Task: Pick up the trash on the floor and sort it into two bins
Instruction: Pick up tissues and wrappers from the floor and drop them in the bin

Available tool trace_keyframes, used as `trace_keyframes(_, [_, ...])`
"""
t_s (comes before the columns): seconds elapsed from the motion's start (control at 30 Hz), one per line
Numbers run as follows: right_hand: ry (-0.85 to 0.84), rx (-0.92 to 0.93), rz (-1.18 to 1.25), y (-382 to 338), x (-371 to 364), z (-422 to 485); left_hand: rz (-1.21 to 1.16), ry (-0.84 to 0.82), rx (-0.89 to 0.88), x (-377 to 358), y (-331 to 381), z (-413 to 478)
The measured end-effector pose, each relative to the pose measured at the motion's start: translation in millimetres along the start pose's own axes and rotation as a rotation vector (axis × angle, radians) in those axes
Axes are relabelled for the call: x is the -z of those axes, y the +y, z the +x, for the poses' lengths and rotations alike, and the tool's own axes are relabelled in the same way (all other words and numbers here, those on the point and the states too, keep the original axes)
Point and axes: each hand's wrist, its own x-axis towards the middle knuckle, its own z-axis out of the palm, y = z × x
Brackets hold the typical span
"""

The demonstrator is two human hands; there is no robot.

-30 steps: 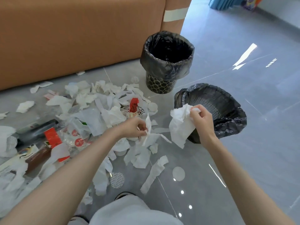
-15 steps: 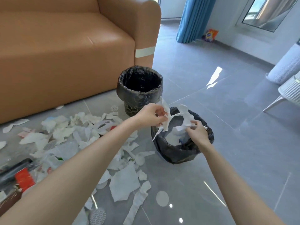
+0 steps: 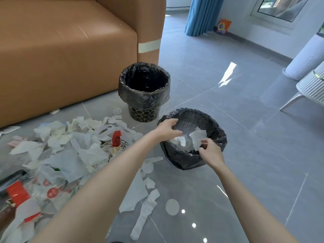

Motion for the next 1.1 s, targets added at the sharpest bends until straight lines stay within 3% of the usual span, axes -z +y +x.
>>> trace_keyframes(0.13, [0.11,0.135,0.011,-8,-5,-8,0.01,0.034,-0.003,18,-9,-8])
trace_keyframes(0.27, [0.057,0.266,0.123,-29,-13,-32,-0.021,0.104,0.023,34,-35,-25])
trace_keyframes(0.43, [-0.121,0.381,0.134,-30,-52,-63,0.067,0.087,0.121,22,-92,-53])
trace_keyframes(0.63, [-0.475,0.338,-0.132,12,-134,-83,0.127,0.103,0.223,-6,-160,-71])
trace_keyframes(0.8, [-0.651,0.301,-0.266,42,-193,-95,0.371,0.008,0.27,-37,-209,-84])
trace_keyframes(0.97, [-0.686,0.296,-0.359,65,-220,-102,0.441,-0.064,0.337,-56,-246,-98])
trace_keyframes(1.1, [-0.571,0.392,-0.428,79,-228,-113,0.46,-0.148,0.356,-74,-264,-104])
